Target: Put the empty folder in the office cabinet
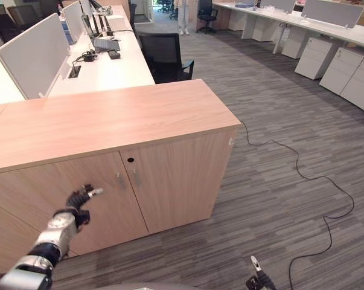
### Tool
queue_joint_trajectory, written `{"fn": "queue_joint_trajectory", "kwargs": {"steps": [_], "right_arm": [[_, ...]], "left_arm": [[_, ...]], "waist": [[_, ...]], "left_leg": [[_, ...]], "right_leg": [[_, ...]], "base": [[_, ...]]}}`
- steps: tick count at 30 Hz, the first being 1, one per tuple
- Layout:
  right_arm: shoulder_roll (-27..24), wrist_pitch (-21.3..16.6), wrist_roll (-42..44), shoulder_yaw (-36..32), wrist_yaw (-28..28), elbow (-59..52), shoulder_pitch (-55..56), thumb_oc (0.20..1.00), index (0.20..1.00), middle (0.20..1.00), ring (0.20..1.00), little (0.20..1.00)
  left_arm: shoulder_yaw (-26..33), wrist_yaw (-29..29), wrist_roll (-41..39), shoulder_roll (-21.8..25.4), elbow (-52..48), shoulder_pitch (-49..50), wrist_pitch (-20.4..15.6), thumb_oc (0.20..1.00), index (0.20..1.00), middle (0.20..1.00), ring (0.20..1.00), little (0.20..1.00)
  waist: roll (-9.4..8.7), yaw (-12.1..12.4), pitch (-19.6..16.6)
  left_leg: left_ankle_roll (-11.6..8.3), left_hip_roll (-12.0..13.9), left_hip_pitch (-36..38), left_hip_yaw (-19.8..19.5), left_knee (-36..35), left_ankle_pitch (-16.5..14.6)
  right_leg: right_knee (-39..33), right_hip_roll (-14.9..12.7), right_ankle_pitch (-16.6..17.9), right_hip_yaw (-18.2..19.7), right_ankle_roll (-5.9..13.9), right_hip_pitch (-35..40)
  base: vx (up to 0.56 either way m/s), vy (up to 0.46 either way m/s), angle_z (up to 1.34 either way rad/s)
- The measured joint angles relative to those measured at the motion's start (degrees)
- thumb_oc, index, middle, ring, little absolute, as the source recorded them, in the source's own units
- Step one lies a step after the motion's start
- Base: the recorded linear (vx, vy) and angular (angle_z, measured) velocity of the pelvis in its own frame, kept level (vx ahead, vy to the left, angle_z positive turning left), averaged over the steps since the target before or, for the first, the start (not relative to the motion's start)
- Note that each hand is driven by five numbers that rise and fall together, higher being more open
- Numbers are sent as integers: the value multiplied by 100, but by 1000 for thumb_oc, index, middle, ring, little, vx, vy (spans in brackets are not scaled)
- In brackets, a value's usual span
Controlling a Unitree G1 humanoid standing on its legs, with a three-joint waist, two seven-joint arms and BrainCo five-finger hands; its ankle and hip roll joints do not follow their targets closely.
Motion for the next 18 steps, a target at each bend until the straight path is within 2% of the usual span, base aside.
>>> {"fn": "queue_joint_trajectory", "kwargs": {"steps": [3,7,12,18], "right_arm": [[2,-1,0,-40,7,-4,13,1000,1000,1000,1000,1000],[6,-7,-1,-43,97,-12,27,1000,1000,1000,1000,1000],[58,-19,-4,-26,181,-20,40,1000,1000,1000,1000,1000],[226,-50,-7,41,272,-9,158,1000,1000,1000,1000,1000]], "left_arm": [[55,-128,-161,-417,185,435,-22,1000,1000,1000,1000,1000],[42,-214,-139,-749,531,926,-15,1000,1000,1000,1000,1000],[61,-301,7,-920,1176,1297,-16,1000,1000,1000,1000,1000],[122,-300,767,-1097,1772,1535,6,1000,1000,1000,1000,1000]], "waist": [[18,-11,3],[25,8,16],[47,27,11],[46,34,10]], "left_leg": [[18,0,40,10,-3,-21],[19,1,36,-9,-11,-28],[-15,2,3,-74,-12,-70],[-15,1,-17,-128,-3,-71]], "right_leg": [[-1,4,-16,27,-2,35],[-1,5,-35,13,-8,41],[-1,3,-44,-52,-19,35],[-1,5,-58,-77,-24,26]], "base": [[7,2,-4],[-3,-1,2],[-15,-6,7],[-4,-8,4]]}}
